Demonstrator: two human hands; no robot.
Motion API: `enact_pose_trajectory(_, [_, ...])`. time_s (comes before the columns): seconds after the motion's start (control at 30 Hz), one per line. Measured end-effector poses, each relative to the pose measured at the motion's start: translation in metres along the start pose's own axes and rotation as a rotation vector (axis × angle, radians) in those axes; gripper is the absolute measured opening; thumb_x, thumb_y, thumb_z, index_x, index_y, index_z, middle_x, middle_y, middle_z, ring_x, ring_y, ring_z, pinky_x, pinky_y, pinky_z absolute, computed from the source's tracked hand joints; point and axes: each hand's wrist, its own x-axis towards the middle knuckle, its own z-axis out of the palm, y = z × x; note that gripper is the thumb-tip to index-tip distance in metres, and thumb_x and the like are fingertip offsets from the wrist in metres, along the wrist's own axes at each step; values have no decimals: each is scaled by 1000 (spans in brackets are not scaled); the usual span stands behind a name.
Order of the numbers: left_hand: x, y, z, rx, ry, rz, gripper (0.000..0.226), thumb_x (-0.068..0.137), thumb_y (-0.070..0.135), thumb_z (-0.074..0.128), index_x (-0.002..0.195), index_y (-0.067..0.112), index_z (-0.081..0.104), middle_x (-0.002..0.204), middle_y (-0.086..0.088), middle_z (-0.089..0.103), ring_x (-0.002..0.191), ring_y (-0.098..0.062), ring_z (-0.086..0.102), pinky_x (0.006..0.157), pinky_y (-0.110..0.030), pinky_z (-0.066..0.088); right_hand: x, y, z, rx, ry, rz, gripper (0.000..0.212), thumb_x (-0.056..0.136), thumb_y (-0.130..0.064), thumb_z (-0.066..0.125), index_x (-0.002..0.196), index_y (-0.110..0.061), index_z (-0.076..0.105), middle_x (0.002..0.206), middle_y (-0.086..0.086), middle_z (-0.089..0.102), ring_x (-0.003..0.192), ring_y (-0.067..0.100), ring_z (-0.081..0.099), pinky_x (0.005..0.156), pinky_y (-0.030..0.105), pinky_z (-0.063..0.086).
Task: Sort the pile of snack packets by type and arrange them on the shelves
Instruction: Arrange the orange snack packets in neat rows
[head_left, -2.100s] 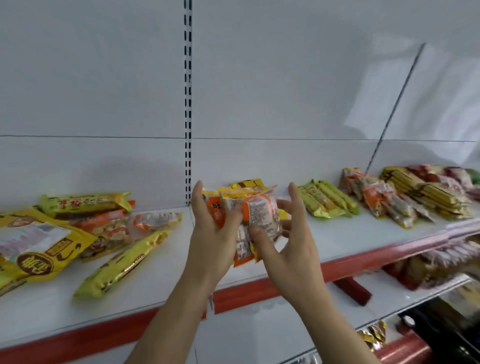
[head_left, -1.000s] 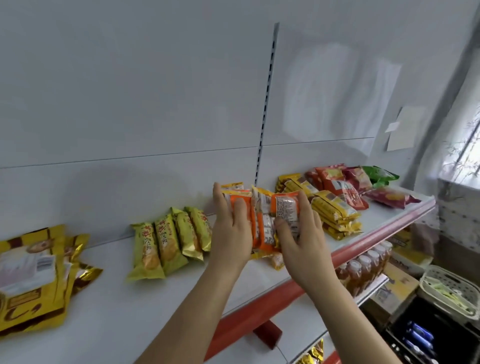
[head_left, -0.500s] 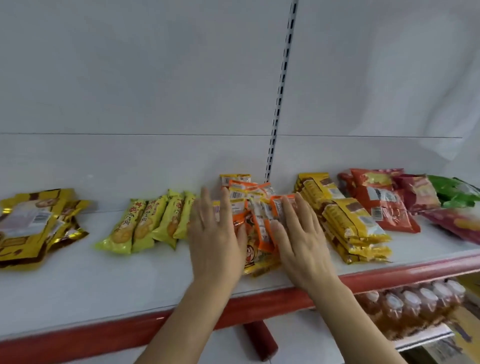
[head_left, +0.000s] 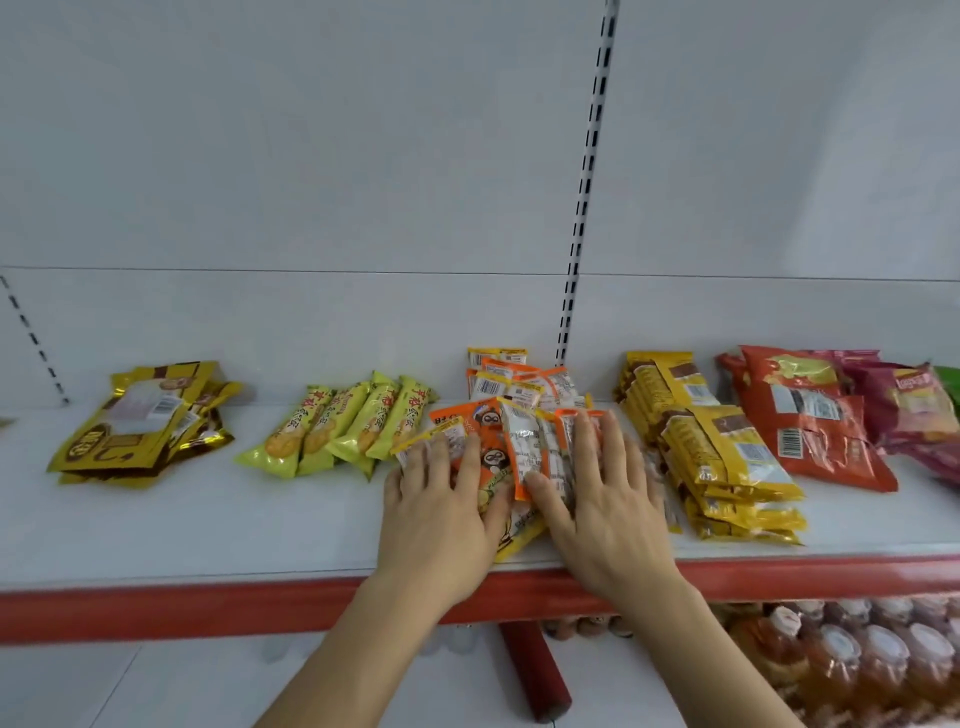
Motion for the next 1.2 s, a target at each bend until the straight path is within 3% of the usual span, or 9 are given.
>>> enact_pose_trajectory(0.1, [-3, 0, -1, -83, 39, -7, 79, 96, 71, 0, 164, 32, -3, 173, -8, -6, 159, -31, -6, 128, -53, 6, -2, 3, -2, 1, 56, -30, 86, 86, -86, 8, 153, -40, -20, 166, -3, -20, 154, 22, -15, 124, 50, 7])
enact_pose_trajectory(0.2, [-8, -1, -6, -158, 147, -13, 82, 94, 71, 1, 164, 29, 10, 173, -8, 9, 159, -30, 5, 128, -53, 13, -4, 2, -3, 27, 119, -60, 85, 87, -84, 8, 156, -40, -13, 167, -3, -16, 154, 21, -15, 125, 48, 4])
enact_pose_trajectory(0.37, [-13, 0, -3, -204, 248, 4, 74, 100, 62, 17, 160, 20, 32, 166, -12, 32, 154, -34, 26, 122, -56, 29, -12, 2, 2, 26, 151, -78, 84, 90, -81, 8, 160, -34, 3, 169, 0, -3, 155, 22, -5, 124, 51, 12])
enact_pose_trajectory(0.47, [-17, -3, -3, -202, 305, 17, 68, 102, 58, 27, 155, 18, 41, 161, -14, 40, 149, -36, 36, 116, -58, 38, -16, -2, -2, 38, 215, -114, 82, 93, -78, 9, 160, -30, 12, 168, 4, 6, 155, 24, 1, 123, 52, 17])
enact_pose_trajectory(0.6, [-23, -19, -9, -183, 390, 0, 65, 102, 54, 37, 153, 15, 45, 158, -15, 45, 146, -37, 40, 114, -59, 40, -16, -29, -5, 36, 239, -198, 78, 96, -73, 15, 159, -27, 17, 168, 5, 8, 155, 23, 1, 124, 51, 14])
enact_pose_trajectory(0.87, [-55, -106, -38, -126, 445, -117, 67, 101, 56, 30, 155, 18, 42, 160, -15, 41, 151, -38, 31, 120, -58, 31, -29, -125, 16, 0, 237, -304, 76, 98, -69, 20, 156, -22, 31, 165, 11, 21, 154, 30, 13, 122, 52, 20])
enact_pose_trajectory(1.2, [-127, -296, -84, -25, 520, -244, 67, 100, 53, 34, 152, 13, 47, 157, -16, 46, 147, -40, 39, 118, -60, 34, -69, -322, 75, 63, 185, -402, 75, 98, -67, 22, 155, -19, 32, 163, 13, 26, 153, 31, 17, 120, 54, 25])
